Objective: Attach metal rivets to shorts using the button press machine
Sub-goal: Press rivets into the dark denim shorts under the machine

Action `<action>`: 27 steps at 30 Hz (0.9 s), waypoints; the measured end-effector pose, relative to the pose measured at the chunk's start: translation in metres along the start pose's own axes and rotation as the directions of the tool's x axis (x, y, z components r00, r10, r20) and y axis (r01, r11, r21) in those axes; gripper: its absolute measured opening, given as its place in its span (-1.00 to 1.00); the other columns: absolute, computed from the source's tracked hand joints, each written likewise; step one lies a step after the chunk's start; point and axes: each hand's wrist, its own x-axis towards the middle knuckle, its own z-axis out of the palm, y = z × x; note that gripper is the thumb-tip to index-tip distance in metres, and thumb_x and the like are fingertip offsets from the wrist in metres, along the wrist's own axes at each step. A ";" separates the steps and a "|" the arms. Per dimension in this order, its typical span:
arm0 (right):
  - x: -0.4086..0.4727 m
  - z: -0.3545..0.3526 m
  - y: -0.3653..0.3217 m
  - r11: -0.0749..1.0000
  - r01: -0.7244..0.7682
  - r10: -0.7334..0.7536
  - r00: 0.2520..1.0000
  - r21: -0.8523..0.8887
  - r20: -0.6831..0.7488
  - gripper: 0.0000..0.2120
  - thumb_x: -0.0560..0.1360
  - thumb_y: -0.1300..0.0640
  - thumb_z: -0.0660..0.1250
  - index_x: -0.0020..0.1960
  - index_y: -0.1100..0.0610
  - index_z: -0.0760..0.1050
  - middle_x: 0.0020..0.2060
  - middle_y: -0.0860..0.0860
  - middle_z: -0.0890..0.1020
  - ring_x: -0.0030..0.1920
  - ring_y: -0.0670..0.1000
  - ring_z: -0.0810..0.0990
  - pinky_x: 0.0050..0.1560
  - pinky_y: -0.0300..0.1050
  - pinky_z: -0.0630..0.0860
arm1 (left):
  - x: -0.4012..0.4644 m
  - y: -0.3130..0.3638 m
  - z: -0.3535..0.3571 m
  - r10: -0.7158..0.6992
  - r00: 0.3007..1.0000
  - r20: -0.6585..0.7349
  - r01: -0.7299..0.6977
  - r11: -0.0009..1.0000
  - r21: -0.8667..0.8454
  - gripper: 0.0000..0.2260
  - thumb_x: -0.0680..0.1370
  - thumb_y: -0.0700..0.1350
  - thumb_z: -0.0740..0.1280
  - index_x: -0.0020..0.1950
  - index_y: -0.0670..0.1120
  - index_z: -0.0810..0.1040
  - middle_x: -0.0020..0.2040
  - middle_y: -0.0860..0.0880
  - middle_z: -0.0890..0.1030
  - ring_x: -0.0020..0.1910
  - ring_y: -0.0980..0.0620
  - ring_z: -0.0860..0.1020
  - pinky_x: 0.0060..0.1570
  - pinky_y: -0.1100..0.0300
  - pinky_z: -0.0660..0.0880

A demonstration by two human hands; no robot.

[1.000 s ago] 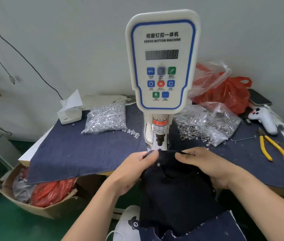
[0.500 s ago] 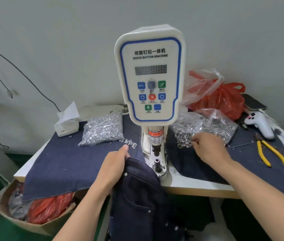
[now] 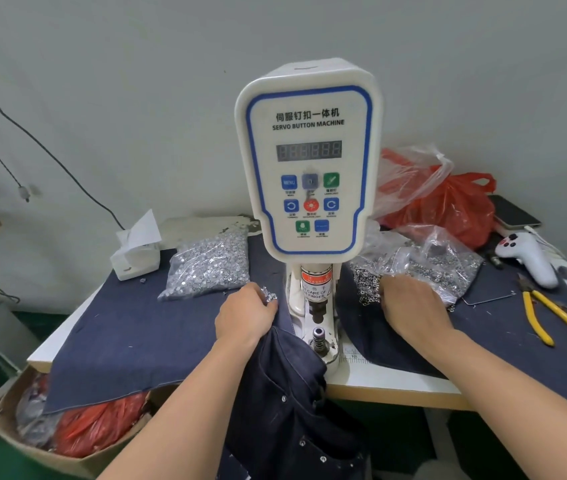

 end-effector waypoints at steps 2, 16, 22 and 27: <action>0.000 -0.001 -0.001 1.000 -0.006 0.006 1.000 0.021 0.006 -0.88 0.60 0.15 0.25 0.09 0.13 0.52 0.01 0.10 0.63 0.04 0.22 0.64 -0.16 0.00 0.40 | 0.004 0.001 0.001 0.012 1.000 -0.005 -0.011 1.000 0.022 -0.81 0.61 0.17 0.36 0.03 0.07 0.57 0.03 0.03 0.66 -0.01 -0.08 0.54 -0.07 0.10 0.39; 0.001 -0.007 0.001 0.968 -0.057 0.064 0.998 0.243 -0.021 -0.78 0.53 0.37 0.21 0.05 0.19 0.59 -0.04 0.19 0.63 -0.03 0.30 0.63 -0.03 0.15 0.57 | 0.001 -0.004 0.001 0.014 0.999 -0.050 -0.016 0.999 -0.044 -0.91 0.61 0.00 0.36 -0.08 0.17 0.58 0.00 0.06 0.71 0.02 -0.09 0.63 -0.07 0.08 0.49; -0.002 -0.005 0.003 0.967 -0.058 0.048 0.998 0.247 0.048 -0.72 0.53 0.41 0.17 0.13 0.19 0.53 0.00 0.17 0.55 0.00 0.28 0.60 -0.03 0.08 0.50 | -0.001 -0.005 0.002 0.016 0.998 -0.060 -0.018 0.999 -0.037 -0.90 0.61 0.03 0.39 -0.03 0.13 0.71 0.00 0.03 0.73 0.07 -0.13 0.65 -0.09 0.09 0.49; -0.001 -0.009 0.001 0.943 -0.112 0.099 0.993 0.313 0.059 -0.71 0.56 0.35 0.18 -0.27 0.07 0.40 -0.30 0.05 0.49 -0.23 0.23 0.53 -0.20 0.04 0.42 | -0.003 -0.008 0.002 0.004 0.998 -0.066 -0.009 0.996 -0.084 -0.92 0.66 0.05 0.37 -0.01 0.13 0.64 -0.04 0.07 0.68 0.07 -0.08 0.63 -0.05 0.08 0.46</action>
